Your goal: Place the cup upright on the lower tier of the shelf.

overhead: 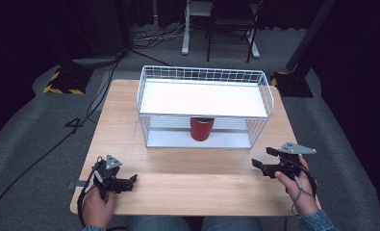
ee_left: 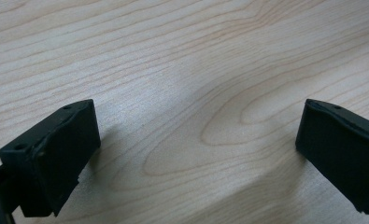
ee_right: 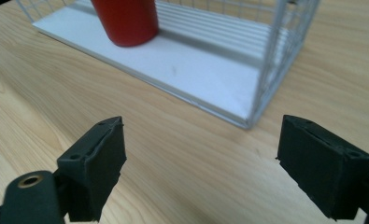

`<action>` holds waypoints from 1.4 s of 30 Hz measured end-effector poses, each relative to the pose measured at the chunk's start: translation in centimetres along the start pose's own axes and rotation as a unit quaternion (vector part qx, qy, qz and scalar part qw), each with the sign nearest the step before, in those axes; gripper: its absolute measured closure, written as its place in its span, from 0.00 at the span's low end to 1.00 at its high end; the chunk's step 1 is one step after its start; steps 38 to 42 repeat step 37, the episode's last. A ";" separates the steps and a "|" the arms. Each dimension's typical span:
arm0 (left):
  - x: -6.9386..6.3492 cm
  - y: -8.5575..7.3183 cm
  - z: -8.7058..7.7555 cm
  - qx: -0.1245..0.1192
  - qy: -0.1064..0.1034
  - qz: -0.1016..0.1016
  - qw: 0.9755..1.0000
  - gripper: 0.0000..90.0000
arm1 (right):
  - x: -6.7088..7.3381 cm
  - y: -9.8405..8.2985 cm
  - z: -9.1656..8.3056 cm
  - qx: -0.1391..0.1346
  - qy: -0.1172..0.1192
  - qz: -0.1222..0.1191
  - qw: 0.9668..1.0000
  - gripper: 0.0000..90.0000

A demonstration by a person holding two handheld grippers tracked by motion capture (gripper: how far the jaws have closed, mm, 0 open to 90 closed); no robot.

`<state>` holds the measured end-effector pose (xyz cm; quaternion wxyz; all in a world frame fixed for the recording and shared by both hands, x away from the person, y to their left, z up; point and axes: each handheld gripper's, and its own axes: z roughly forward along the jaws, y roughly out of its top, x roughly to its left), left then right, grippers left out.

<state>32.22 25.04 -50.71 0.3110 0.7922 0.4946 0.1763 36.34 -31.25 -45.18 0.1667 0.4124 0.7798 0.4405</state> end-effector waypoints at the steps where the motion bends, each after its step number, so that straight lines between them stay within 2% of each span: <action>1: 0.0 0.0 0.0 0.000 0.000 0.000 1.000 0.00 | 0.0 0.0 0.0 0.000 0.000 0.000 1.000 0.18; 8: 0.0 0.1 0.1 -0.001 0.001 -0.002 1.000 0.00 | -1.7 -2.0 -0.9 0.029 -0.023 0.022 0.999 0.18; 13: 0.0 0.1 0.1 -0.001 0.002 -0.002 1.000 0.00 | -2.2 -3.1 -0.9 0.045 -0.037 0.023 0.998 0.18; 19: 0.0 0.1 0.1 -0.001 0.002 -0.002 1.000 0.00 | -2.8 -4.7 -0.6 0.068 -0.051 0.038 0.996 0.18; 24: 0.0 0.1 0.1 -0.001 0.002 -0.002 1.000 0.00 | -2.9 -5.6 -0.3 0.088 -0.062 0.025 0.994 0.18; 26: 0.0 0.1 0.1 -0.001 0.001 -0.003 1.000 0.00 | -2.8 -5.9 -0.2 0.079 -0.079 0.010 0.994 0.18; 29: 0.0 0.1 0.1 -0.001 0.002 -0.002 1.000 0.00 | -2.8 -6.1 -0.1 0.072 -0.088 0.000 0.993 0.16; 33: 0.0 0.1 0.1 -0.001 0.002 -0.002 1.000 0.00 | -2.6 -6.3 -0.1 0.070 -0.095 0.003 0.993 0.16; 42: 0.0 0.1 0.1 -0.001 0.002 -0.003 1.000 0.00 | -2.5 -6.4 -0.3 0.072 -0.092 0.001 0.993 0.14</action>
